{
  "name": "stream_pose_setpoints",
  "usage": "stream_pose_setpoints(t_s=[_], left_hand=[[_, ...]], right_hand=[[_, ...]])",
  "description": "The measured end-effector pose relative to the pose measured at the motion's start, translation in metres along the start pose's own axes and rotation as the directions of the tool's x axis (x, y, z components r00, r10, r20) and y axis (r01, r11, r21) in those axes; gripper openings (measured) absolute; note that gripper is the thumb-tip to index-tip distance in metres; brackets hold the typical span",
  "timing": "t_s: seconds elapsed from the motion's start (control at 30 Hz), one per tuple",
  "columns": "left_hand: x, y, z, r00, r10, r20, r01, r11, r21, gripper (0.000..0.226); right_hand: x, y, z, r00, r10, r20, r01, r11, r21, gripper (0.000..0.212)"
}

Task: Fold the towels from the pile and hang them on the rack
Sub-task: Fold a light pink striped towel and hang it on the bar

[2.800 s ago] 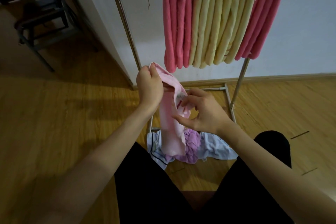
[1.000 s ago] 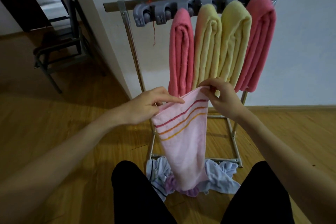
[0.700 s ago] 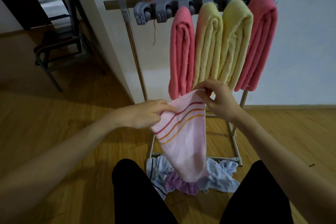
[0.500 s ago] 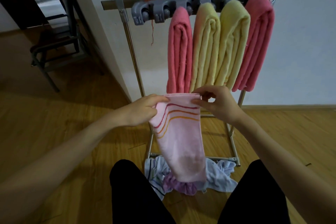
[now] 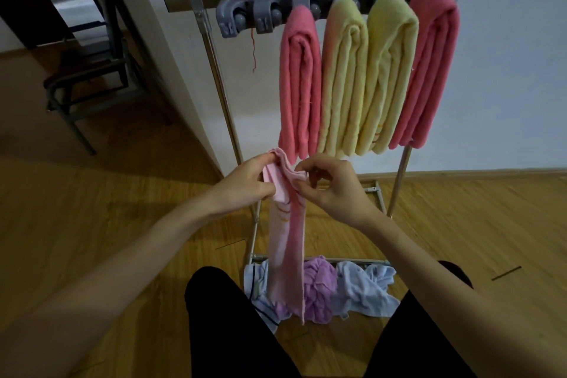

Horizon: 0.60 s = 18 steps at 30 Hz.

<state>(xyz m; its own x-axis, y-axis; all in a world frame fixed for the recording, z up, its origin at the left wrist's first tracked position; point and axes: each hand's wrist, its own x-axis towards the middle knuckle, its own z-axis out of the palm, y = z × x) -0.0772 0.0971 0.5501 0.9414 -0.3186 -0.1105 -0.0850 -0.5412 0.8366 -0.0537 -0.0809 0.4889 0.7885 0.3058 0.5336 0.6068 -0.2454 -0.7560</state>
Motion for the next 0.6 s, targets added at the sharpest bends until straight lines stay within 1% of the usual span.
stream_pose_setpoints(t_s=[0.1, 0.17, 0.3, 0.5, 0.6], left_hand=[[-0.003, -0.002, 0.0, 1.0, 0.002, -0.004, -0.003, 0.999, -0.033, 0.051], [-0.004, -0.003, -0.001, 1.0, -0.013, -0.002, 0.013, 0.999, -0.045, 0.048], [-0.004, -0.007, -0.002, 0.999, -0.04, -0.032, 0.038, 0.998, -0.052, 0.043], [-0.003, -0.006, 0.0, 0.998, -0.064, -0.021, 0.062, 0.996, -0.06, 0.033], [-0.002, -0.004, 0.001, 0.997, -0.078, -0.027, 0.075, 0.993, -0.087, 0.03]], right_hand=[[0.001, 0.0, 0.007, 1.0, -0.025, 0.015, 0.025, 0.999, -0.021, 0.017], [0.0, 0.002, 0.01, 0.998, -0.04, 0.039, 0.042, 0.998, -0.046, 0.014], [-0.003, 0.002, 0.013, 0.992, -0.086, 0.095, 0.096, 0.99, -0.101, 0.015], [-0.007, 0.001, 0.014, 0.986, -0.144, 0.083, 0.155, 0.976, -0.151, 0.016], [-0.009, 0.001, 0.015, 0.988, -0.14, 0.068, 0.148, 0.978, -0.145, 0.018]])
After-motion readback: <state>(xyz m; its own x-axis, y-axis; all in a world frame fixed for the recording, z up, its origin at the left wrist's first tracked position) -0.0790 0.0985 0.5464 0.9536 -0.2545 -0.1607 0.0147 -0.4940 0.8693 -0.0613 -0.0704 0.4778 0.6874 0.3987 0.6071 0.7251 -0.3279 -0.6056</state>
